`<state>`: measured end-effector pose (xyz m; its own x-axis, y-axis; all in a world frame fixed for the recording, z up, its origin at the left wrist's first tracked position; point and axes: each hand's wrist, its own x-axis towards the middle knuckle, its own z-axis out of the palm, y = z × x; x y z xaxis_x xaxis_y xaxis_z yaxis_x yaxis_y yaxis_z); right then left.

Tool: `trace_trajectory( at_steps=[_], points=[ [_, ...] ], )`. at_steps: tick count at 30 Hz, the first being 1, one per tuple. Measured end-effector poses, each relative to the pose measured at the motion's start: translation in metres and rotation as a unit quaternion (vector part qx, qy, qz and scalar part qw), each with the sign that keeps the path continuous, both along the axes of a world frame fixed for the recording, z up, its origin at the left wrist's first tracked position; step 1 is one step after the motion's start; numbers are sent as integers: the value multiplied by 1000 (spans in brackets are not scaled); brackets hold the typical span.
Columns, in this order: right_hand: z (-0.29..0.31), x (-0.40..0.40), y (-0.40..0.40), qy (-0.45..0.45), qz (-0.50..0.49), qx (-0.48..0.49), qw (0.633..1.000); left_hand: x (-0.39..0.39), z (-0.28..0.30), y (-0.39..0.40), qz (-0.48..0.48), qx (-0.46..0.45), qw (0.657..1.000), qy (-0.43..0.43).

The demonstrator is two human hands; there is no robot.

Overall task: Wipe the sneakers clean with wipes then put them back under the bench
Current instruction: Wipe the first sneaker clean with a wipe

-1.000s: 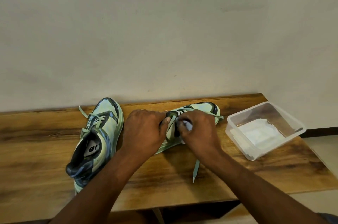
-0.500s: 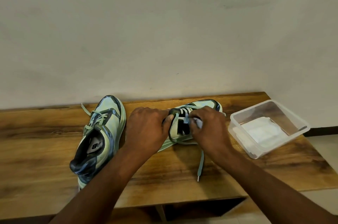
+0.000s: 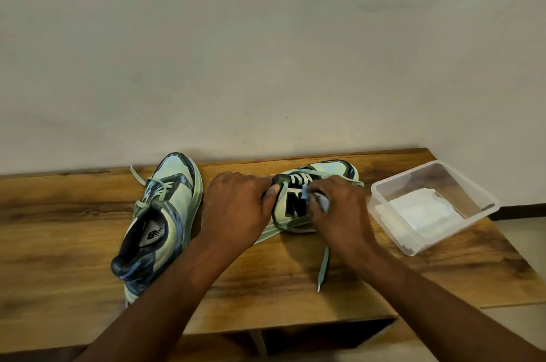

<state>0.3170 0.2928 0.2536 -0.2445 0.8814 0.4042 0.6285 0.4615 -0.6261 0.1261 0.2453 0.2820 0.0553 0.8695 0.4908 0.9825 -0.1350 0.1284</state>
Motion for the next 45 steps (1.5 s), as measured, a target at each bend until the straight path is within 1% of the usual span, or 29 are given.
trace_trajectory(
  at_steps=[1,4,6,7,11,13,15,19,21,24,26,28,31,33,35,38,40,42,45],
  points=[
    [-2,-5,-8,-14,18,5,1000,0,-1,0,-1,4,1000,0],
    [-10,-20,-36,-72,115,20,991,0,-3,2,4,20,1000,-1],
    [-10,-20,-35,-86,141,16,986,0,-3,3,7,22,1000,-2],
    [-7,-18,-28,-80,127,16,989,0,-3,2,6,21,1000,-3],
    [5,0,3,-8,11,2,1000,0,-2,1,2,21,1000,-3],
    [4,1,2,1,-5,2,1000,0,-2,1,4,16,1000,2],
    [-2,-6,-11,-28,22,3,999,0,-1,0,6,15,1000,9],
    [-12,-18,-34,-81,124,4,989,0,-2,1,10,20,1000,9],
    [-7,-14,-26,-74,110,3,991,0,-2,1,11,19,1000,8],
    [1,-1,-3,-23,23,-6,999,1,-2,1,8,17,1000,9],
    [2,3,0,-8,-8,-11,1000,0,-2,1,7,14,1000,9],
    [-3,-4,-14,-34,5,-4,999,-1,-3,2,11,13,1000,13],
    [-14,-15,-38,-81,88,4,993,-1,-3,3,13,15,1000,11],
    [-14,-14,-37,-91,107,-4,990,0,-2,2,13,14,1000,9],
    [-9,-7,-24,-62,75,-11,995,0,-1,2,15,15,1000,8],
    [-2,5,-3,-6,2,-16,1000,0,-1,1,15,16,1000,4],
    [-5,6,-1,12,-26,-21,999,0,0,1,16,20,1000,8],
    [-10,-3,-12,1,0,-11,1000,1,0,1,18,22,1000,12],
    [-13,-18,-30,-39,83,9,996,0,0,2,24,14,999,22]
  ],
)
